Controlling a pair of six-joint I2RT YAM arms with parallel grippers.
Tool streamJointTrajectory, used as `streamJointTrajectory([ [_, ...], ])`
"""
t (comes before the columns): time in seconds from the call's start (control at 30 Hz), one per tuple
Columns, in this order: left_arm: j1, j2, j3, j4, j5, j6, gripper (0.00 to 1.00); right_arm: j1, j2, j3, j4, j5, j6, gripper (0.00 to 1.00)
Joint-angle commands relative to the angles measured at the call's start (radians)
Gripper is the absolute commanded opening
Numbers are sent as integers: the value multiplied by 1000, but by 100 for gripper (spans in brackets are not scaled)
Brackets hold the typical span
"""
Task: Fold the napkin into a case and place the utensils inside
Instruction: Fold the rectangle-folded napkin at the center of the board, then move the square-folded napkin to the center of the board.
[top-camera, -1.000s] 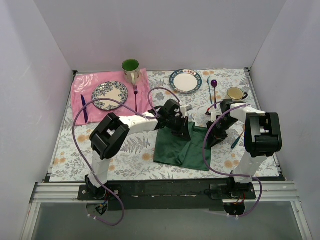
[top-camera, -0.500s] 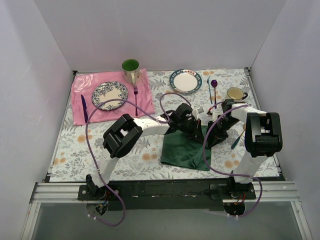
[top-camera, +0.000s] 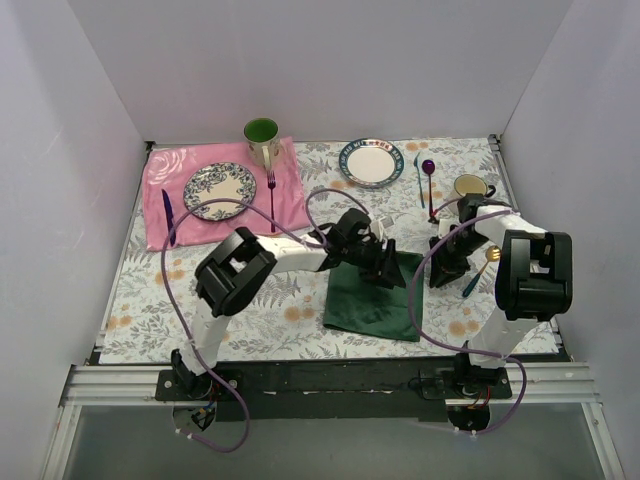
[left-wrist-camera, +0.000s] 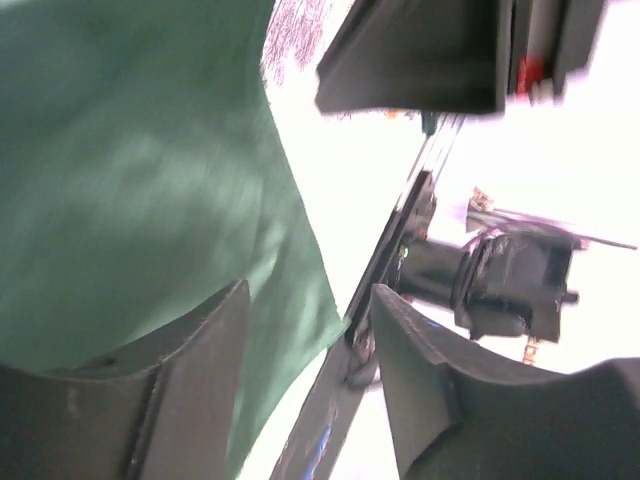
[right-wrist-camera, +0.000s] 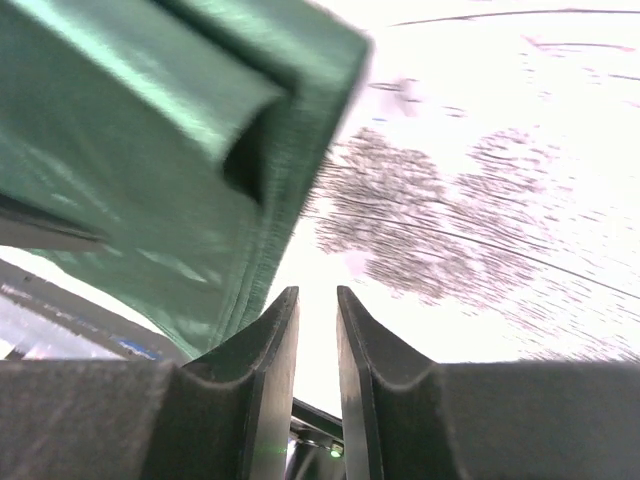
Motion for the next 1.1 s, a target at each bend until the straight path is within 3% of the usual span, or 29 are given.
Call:
streamJointTrajectory([
  [0.0,81,-310,-98,-113,24,180,52,-23,-38,84,-29,22,-44,30],
  [0.1,182,-407,-184,-348,-26,319,52,-23,-26,130,-41,-9,-61,31],
  [0.13,228,-462,-205,-394,-44,430,52,-23,-20,142,-41,-17,-68,31],
  [0.23,268,-546,-279,-561,-156,604,51,-23,12,193,-50,-55,-71,31],
  [0.33,284,-579,-337,-646,-158,638,47,-23,41,220,-43,-80,-63,31],
  [0.7,296,-607,-532,-404,-22,466,35,-23,40,227,-32,-109,-57,31],
  [0.83,298,-603,-555,-333,53,416,37,-19,32,252,-40,-127,-110,32],
  [0.87,298,-613,-560,-316,60,426,41,-18,43,291,-49,-127,-129,34],
  [0.9,298,-629,-576,-309,64,443,48,-10,51,320,-53,-121,-147,43],
  [0.97,298,-695,-595,-299,49,515,53,2,84,375,-69,-117,-201,55],
  [1.0,298,-723,-603,-301,40,550,55,14,97,427,-81,-118,-215,67],
  [1.07,296,-804,-626,-325,12,700,59,34,129,466,-90,-117,-253,72],
])
